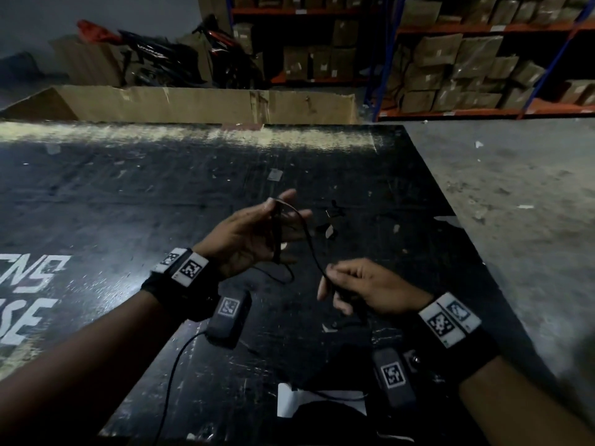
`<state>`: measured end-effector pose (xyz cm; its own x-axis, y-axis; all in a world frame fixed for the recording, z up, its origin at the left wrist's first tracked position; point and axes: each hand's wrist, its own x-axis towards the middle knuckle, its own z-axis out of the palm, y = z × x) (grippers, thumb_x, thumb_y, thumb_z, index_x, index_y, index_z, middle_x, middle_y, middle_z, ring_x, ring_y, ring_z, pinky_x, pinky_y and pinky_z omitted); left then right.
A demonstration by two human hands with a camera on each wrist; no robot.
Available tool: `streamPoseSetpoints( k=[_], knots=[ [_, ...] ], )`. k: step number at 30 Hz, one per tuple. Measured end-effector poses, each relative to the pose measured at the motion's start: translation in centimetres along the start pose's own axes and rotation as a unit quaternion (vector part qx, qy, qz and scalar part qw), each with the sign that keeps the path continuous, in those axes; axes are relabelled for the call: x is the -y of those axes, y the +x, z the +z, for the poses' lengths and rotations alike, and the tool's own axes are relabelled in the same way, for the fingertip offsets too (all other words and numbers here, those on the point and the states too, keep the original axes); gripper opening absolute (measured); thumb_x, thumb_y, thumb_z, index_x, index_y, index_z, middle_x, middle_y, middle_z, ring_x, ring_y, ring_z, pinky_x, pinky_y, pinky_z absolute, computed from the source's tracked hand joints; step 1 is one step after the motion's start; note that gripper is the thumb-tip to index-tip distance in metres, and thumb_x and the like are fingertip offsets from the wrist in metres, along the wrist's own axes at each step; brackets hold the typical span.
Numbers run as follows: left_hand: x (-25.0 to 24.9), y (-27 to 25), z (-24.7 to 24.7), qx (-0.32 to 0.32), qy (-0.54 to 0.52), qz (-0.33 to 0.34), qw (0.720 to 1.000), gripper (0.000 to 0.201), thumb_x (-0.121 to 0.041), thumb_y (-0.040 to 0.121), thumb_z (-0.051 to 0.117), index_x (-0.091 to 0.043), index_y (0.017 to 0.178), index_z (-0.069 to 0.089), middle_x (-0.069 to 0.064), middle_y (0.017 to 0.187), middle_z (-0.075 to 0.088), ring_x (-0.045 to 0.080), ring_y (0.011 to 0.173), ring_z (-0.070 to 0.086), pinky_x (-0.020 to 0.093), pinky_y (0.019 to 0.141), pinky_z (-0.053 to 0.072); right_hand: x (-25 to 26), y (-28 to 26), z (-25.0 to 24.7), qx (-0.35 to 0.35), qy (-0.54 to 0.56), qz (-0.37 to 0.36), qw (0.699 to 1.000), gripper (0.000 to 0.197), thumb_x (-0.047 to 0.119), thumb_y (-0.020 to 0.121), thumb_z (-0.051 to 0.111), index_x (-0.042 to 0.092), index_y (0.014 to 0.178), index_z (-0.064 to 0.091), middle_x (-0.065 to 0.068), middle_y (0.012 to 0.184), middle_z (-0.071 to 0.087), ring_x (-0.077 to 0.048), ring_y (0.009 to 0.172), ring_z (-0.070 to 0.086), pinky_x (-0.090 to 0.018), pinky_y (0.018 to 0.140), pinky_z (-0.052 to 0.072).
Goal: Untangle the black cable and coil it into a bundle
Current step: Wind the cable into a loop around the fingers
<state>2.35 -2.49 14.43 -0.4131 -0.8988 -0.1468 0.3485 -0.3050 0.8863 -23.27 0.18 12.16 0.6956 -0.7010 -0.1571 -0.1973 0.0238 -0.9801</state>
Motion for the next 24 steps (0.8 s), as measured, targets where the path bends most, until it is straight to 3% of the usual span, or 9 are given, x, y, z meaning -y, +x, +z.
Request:
streamPoseSetpoints(
  k=[2, 5, 7, 11, 16, 18, 20, 22, 24],
  knots=[
    [-1.1, 0.2, -0.2, 0.002, -0.023, 0.023, 0.999, 0.041, -0.035, 0.098, 0.047, -0.030, 0.135, 0.065, 0.016, 0.151, 0.055, 0.045, 0.137, 0.053, 0.079, 0.110, 0.026, -2.2, -0.2, 0.7, -0.013, 0.071, 0.007, 0.997, 0.044, 0.036, 0.104, 0.040, 0.005, 0.081, 0.062, 0.004, 0.044, 0.043, -0.006, 0.037, 0.034, -0.028, 0.046, 0.022],
    [-2.2, 0.5, -0.3, 0.002, -0.037, 0.045, 0.998, 0.044, -0.036, 0.100, 0.044, -0.029, 0.141, 0.058, 0.015, 0.154, 0.053, 0.045, 0.138, 0.052, 0.080, 0.107, 0.030, -4.4, -0.4, 1.4, -0.059, 0.189, -0.021, 0.980, 0.048, 0.042, 0.101, 0.041, 0.007, 0.075, 0.061, 0.004, 0.044, 0.039, -0.008, 0.038, 0.025, -0.043, 0.054, 0.004],
    [-2.6, 0.6, -0.3, 0.002, -0.043, 0.056, 0.998, 0.045, -0.038, 0.100, 0.044, -0.029, 0.142, 0.056, 0.014, 0.154, 0.052, 0.044, 0.138, 0.052, 0.077, 0.105, 0.036, -4.9, -0.5, 1.6, -0.090, 0.169, -0.060, 0.980, 0.045, 0.039, 0.099, 0.043, 0.009, 0.077, 0.068, 0.004, 0.047, 0.043, -0.006, 0.039, 0.028, -0.042, 0.053, 0.010],
    [-2.8, 0.8, -0.3, 0.003, -0.072, 0.066, 0.995, 0.044, -0.038, 0.103, 0.039, -0.029, 0.143, 0.054, 0.014, 0.156, 0.050, 0.044, 0.140, 0.050, 0.074, 0.102, 0.041, -5.4, -0.5, 1.6, -0.074, 0.076, -0.064, 0.992, 0.034, 0.020, 0.105, 0.044, 0.002, 0.100, 0.073, 0.002, 0.050, 0.042, -0.005, 0.043, 0.035, -0.016, 0.049, 0.030],
    [-3.8, 0.5, 1.4, 0.074, -0.135, 0.095, 0.984, 0.039, -0.040, 0.100, 0.042, -0.029, 0.129, 0.067, 0.014, 0.157, 0.049, 0.044, 0.141, 0.048, 0.078, 0.102, 0.038, -8.6, 1.2, 2.0, -0.063, 0.033, 0.040, 0.997, 0.034, 0.018, 0.101, 0.051, 0.029, 0.085, 0.078, 0.008, 0.056, 0.066, 0.000, 0.050, 0.055, -0.030, 0.059, 0.041],
    [-3.8, 0.2, 2.5, 0.122, -0.145, 0.092, 0.978, 0.040, -0.038, 0.102, 0.040, -0.026, 0.130, 0.066, 0.016, 0.159, 0.045, 0.046, 0.143, 0.045, 0.081, 0.103, 0.034, -8.6, 2.3, 1.6, -0.022, 0.066, 0.045, 0.997, 0.020, 0.026, 0.093, 0.056, 0.014, 0.092, 0.072, 0.004, 0.058, 0.062, -0.001, 0.047, 0.055, -0.029, 0.055, 0.041],
    [-3.3, 0.0, 3.4, 0.174, -0.153, 0.069, 0.970, 0.040, -0.038, 0.103, 0.039, -0.024, 0.132, 0.063, 0.018, 0.161, 0.041, 0.049, 0.145, 0.039, 0.082, 0.107, 0.025, -7.9, 3.5, 1.0, -0.025, 0.129, 0.078, 0.988, 0.026, 0.026, 0.096, 0.055, 0.004, 0.092, 0.068, 0.002, 0.049, 0.052, -0.009, 0.041, 0.049, -0.025, 0.048, 0.040],
    [-2.6, -0.3, 4.0, 0.214, -0.148, 0.035, 0.965, 0.039, -0.037, 0.103, 0.042, -0.024, 0.134, 0.062, 0.019, 0.158, 0.045, 0.049, 0.145, 0.040, 0.080, 0.111, 0.016, -7.1, 4.8, 0.2, -0.086, 0.128, 0.086, 0.984, 0.029, 0.019, 0.103, 0.051, 0.002, 0.090, 0.072, 0.001, 0.047, 0.049, -0.013, 0.043, 0.051, -0.025, 0.048, 0.045],
    [-1.5, -0.8, 4.4, 0.232, -0.128, -0.010, 0.964, 0.037, -0.037, 0.100, 0.050, -0.024, 0.133, 0.064, 0.018, 0.153, 0.051, 0.045, 0.140, 0.048, 0.078, 0.114, 0.009, -6.7, 6.0, -1.7, -0.167, 0.153, 0.079, 0.971, 0.028, 0.014, 0.100, 0.055, 0.006, 0.086, 0.078, -0.008, 0.058, 0.058, -0.024, 0.055, 0.058, -0.032, 0.059, 0.048]
  ],
)
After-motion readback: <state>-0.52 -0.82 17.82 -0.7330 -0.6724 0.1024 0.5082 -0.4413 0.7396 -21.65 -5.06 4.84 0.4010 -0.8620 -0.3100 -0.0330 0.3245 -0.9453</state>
